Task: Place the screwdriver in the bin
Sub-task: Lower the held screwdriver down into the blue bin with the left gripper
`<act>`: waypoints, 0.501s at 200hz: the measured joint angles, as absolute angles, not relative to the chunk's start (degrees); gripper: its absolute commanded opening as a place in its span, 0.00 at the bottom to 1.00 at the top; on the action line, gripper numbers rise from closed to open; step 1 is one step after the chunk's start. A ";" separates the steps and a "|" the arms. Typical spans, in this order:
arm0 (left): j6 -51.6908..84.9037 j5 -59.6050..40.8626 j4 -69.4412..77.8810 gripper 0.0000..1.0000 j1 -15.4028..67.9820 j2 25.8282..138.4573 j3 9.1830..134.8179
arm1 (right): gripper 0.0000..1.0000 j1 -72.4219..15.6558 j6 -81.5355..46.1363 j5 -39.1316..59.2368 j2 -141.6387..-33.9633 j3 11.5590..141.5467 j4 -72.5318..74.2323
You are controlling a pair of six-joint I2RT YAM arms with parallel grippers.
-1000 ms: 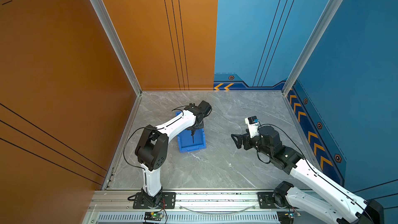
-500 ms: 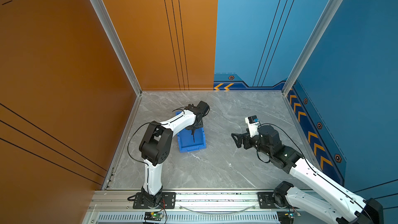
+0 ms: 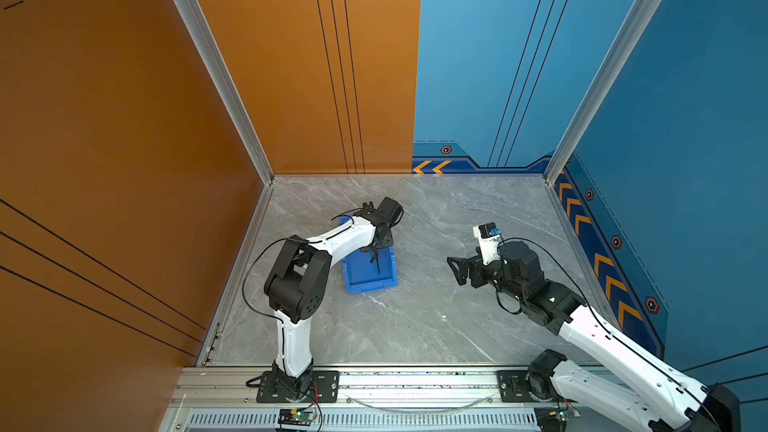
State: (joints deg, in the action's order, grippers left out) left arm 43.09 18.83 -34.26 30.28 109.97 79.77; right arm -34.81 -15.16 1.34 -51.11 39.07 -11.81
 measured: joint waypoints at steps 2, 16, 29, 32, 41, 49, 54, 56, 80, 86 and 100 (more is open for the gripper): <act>43.09 18.83 -34.24 0.00 30.24 109.82 79.57 | 1.00 -34.81 -15.16 1.32 -51.11 39.07 -11.81; 43.00 18.70 -34.24 0.00 29.98 108.88 78.46 | 1.00 -34.81 -15.00 1.34 -51.11 39.07 -11.81; 42.68 18.44 -34.44 0.00 29.67 108.27 77.78 | 1.00 -34.81 -14.96 1.34 -51.11 39.07 -11.81; 42.63 18.41 -34.46 0.00 29.63 108.18 77.71 | 1.00 -34.81 -14.96 1.34 -51.11 39.07 -11.81; 42.44 18.37 -34.46 0.00 29.47 108.05 77.62 | 1.00 -34.81 -14.96 1.34 -51.16 39.07 -11.79; 42.39 18.17 -34.46 0.00 29.30 107.96 77.62 | 1.00 -34.81 -14.96 1.37 -51.27 39.16 -11.79; 42.39 18.11 -34.44 0.00 29.21 107.90 77.56 | 1.00 -34.81 -14.96 1.37 -51.37 39.20 -11.77; 42.37 17.98 -34.44 0.00 29.17 107.85 77.54 | 1.00 -34.81 -14.96 1.37 -51.44 39.22 -11.75; 41.78 17.37 -34.46 0.00 28.71 107.26 77.12 | 1.00 -34.81 -14.90 1.37 -52.36 39.97 -11.73; 41.56 17.26 -34.41 0.00 28.64 107.09 77.12 | 1.00 -34.81 -14.83 1.37 -52.49 40.12 -11.66; 41.32 16.80 -34.39 0.00 28.45 106.56 77.12 | 1.00 -34.81 -14.81 1.37 -52.51 40.23 -11.46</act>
State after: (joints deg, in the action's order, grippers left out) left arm 41.32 16.80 -34.39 28.45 106.56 77.12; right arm -34.81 -14.81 1.37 -52.51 40.23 -11.46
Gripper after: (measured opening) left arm 0.202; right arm 0.999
